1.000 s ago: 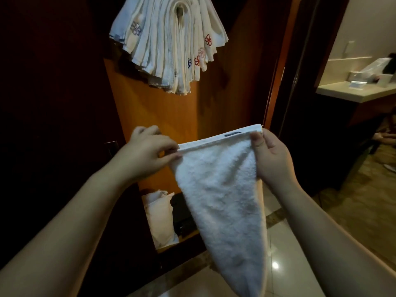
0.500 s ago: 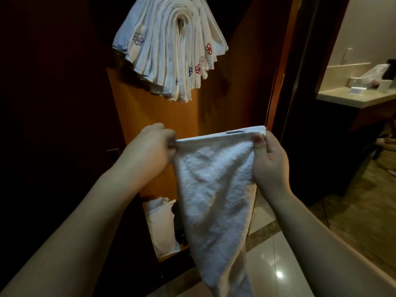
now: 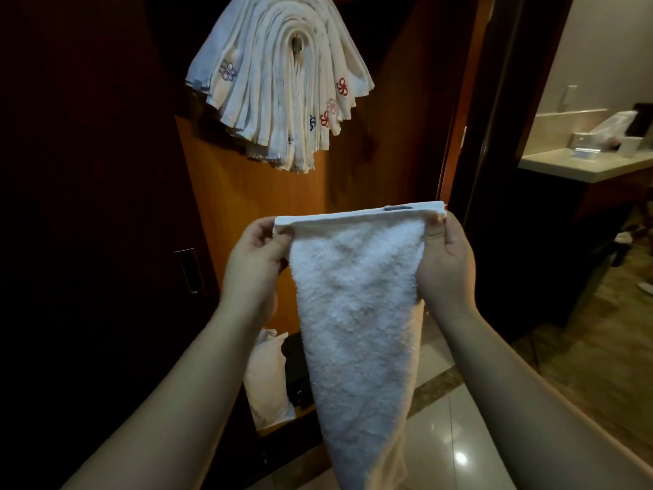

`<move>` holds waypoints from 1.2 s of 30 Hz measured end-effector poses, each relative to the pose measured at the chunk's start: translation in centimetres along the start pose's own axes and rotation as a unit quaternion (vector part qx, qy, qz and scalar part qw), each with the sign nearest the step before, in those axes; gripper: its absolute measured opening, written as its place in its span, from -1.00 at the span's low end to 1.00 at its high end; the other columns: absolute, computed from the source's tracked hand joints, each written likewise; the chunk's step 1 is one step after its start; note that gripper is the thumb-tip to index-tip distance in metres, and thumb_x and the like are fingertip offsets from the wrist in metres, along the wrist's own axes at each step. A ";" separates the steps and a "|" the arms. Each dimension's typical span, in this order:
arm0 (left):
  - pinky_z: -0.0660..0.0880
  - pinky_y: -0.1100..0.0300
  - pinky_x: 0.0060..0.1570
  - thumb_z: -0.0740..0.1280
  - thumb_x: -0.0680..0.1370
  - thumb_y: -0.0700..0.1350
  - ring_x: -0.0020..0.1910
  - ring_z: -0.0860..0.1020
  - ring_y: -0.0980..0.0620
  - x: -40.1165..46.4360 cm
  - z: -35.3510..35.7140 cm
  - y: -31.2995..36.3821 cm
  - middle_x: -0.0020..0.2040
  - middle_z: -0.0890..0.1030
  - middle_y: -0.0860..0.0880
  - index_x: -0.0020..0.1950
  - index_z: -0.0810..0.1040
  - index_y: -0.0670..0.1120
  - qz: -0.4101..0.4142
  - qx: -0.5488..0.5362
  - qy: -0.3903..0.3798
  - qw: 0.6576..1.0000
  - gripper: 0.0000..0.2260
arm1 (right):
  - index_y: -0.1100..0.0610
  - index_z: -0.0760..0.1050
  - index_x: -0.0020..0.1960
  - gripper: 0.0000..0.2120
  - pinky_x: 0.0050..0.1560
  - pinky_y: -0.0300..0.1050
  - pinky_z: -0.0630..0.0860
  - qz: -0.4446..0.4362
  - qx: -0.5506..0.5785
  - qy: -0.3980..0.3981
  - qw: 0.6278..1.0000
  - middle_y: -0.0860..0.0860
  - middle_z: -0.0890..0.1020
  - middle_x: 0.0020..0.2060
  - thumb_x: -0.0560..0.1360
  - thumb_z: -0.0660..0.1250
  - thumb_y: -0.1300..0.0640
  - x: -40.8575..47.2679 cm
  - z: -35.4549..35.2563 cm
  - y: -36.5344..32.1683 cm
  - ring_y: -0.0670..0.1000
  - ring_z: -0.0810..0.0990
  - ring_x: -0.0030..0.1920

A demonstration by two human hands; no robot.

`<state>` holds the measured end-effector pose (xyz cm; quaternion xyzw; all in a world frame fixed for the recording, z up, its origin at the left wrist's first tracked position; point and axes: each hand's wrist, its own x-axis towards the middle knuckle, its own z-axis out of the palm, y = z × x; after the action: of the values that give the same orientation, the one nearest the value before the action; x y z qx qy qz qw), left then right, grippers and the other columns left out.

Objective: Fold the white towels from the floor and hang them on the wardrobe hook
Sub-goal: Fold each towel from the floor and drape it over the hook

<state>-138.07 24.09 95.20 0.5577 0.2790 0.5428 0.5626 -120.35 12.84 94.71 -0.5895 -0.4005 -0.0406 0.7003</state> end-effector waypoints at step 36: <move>0.45 0.16 -0.34 0.13 0.65 0.17 -0.28 0.50 0.18 -2.8 1.4 -0.7 -0.26 0.52 0.29 -0.11 0.45 0.39 0.267 0.154 0.100 0.946 -0.82 | -0.34 0.57 -0.07 -0.69 -0.30 -0.41 0.47 0.017 0.045 0.001 0.999 -0.25 0.63 -0.26 0.68 0.08 -0.24 -0.1 -1.5 -0.8 -0.26 0.58 -0.26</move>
<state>-137.28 21.22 94.07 0.6347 0.2549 0.6764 0.2733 -120.05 11.24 95.35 -0.5642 -0.3911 -0.0119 0.7271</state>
